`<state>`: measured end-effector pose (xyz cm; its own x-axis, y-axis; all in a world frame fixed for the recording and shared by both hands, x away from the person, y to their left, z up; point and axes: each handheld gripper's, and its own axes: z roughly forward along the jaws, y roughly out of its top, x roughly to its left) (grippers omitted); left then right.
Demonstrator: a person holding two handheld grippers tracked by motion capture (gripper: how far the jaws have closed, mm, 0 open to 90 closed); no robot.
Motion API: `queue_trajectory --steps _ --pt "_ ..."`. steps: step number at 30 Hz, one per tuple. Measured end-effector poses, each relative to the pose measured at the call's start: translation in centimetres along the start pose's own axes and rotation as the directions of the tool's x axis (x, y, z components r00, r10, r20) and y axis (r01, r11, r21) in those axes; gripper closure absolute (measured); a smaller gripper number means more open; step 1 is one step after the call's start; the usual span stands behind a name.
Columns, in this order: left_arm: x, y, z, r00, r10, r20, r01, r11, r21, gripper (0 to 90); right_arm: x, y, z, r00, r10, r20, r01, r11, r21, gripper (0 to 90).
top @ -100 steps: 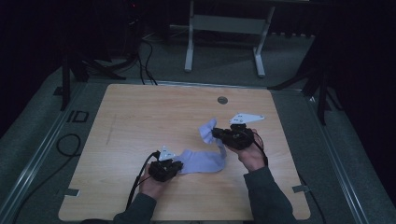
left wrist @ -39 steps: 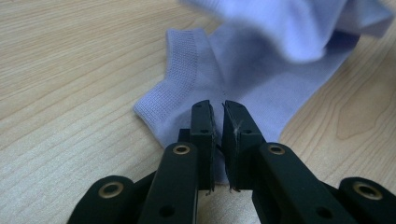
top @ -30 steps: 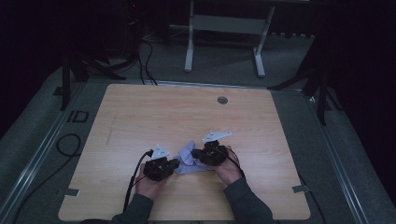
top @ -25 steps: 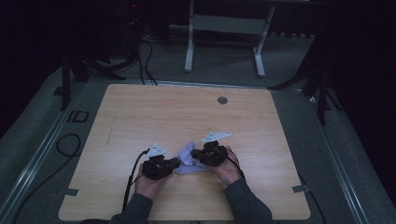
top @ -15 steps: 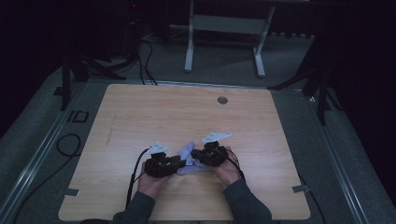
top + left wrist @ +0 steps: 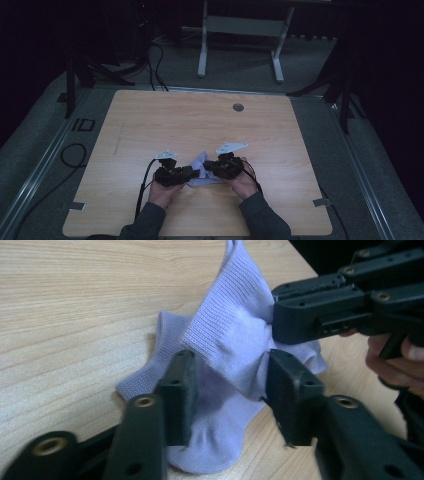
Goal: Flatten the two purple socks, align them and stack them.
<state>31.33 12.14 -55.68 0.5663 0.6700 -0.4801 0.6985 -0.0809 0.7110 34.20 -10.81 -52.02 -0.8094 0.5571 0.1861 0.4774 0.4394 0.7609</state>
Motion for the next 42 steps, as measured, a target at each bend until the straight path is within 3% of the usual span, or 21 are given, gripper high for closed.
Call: queue_trajectory --steps 1,2,4,6,11,14,16,18,21,24,25,30,42 --pt "-0.1 0.0 0.0 0.9998 0.016 -0.011 -0.016 0.9999 0.000 71.5 0.0 0.0 0.1 1.0000 -0.006 -0.004 0.006 1.000 0.005 84.3" --pt "-0.3 -0.1 0.0 0.9993 0.030 -0.022 -0.031 0.9995 -0.003 71.5 0.0 0.0 0.1 1.0000 -0.006 -0.004 0.006 1.000 0.005 84.3" --pt "-0.5 0.0 -0.2 0.9977 0.059 -0.034 -0.059 0.9982 -0.003 82.9 0.0 -0.1 0.2 0.9999 -0.009 -0.011 0.009 1.000 0.011 84.1" --pt "-0.9 0.1 -0.3 0.9950 0.087 -0.050 -0.087 0.9962 -0.006 85.8 0.1 -0.1 0.2 0.9998 -0.012 -0.015 0.013 1.000 0.014 83.7" --pt "-1.2 0.2 -0.4 0.9917 0.108 -0.069 -0.109 0.9940 -0.003 86.7 0.0 0.0 -0.2 0.9998 -0.011 -0.017 0.011 1.000 0.003 76.9" --pt "-1.1 0.2 -0.5 0.9916 0.103 -0.079 -0.104 0.9946 -0.007 86.7 -0.5 0.1 -1.4 1.0000 -0.001 -0.008 0.001 0.999 -0.033 75.4" --pt "-1.1 0.2 -0.6 0.9917 0.097 -0.085 -0.098 0.9951 -0.011 86.7 -1.0 0.1 -2.4 1.0000 0.008 0.006 -0.008 0.999 -0.054 73.9" --pt "-1.1 0.2 -0.6 0.9913 0.097 -0.089 -0.098 0.9951 -0.012 86.7 -1.7 -0.1 -3.3 0.9986 0.009 0.052 -0.007 0.999 -0.054 73.4" --pt "-1.0 0.1 -0.6 0.9907 0.099 -0.094 -0.100 0.9949 -0.010 86.7 -2.8 -0.9 -4.1 0.9924 0.010 0.122 -0.008 1.000 -0.017 71.5" --pt "-1.0 0.1 -0.6 0.9900 0.100 -0.100 -0.101 0.9949 -0.007 86.7 -3.6 -2.0 -4.0 0.9857 0.003 0.168 -0.013 0.998 0.062 70.8" --pt "-1.0 0.1 -0.5 0.9893 0.102 -0.105 -0.102 0.9947 -0.002 86.7 -3.8 -2.8 -3.5 0.9843 -0.016 0.176 -0.005 0.993 0.120 72.3" --pt "-1.0 0.0 -0.4 0.9885 0.103 -0.110 -0.103 0.9946 0.006 86.6 -3.9 -4.0 -2.3 0.9723 -0.056 0.227 0.011 0.981 0.195 80.0" --pt "-0.8 0.0 -0.7 0.9883 0.095 -0.120 -0.094 0.9955 0.007 86.5 -4.3 -4.4 -2.2 0.9756 -0.017 0.219 -0.022 0.985 0.173 82.1"
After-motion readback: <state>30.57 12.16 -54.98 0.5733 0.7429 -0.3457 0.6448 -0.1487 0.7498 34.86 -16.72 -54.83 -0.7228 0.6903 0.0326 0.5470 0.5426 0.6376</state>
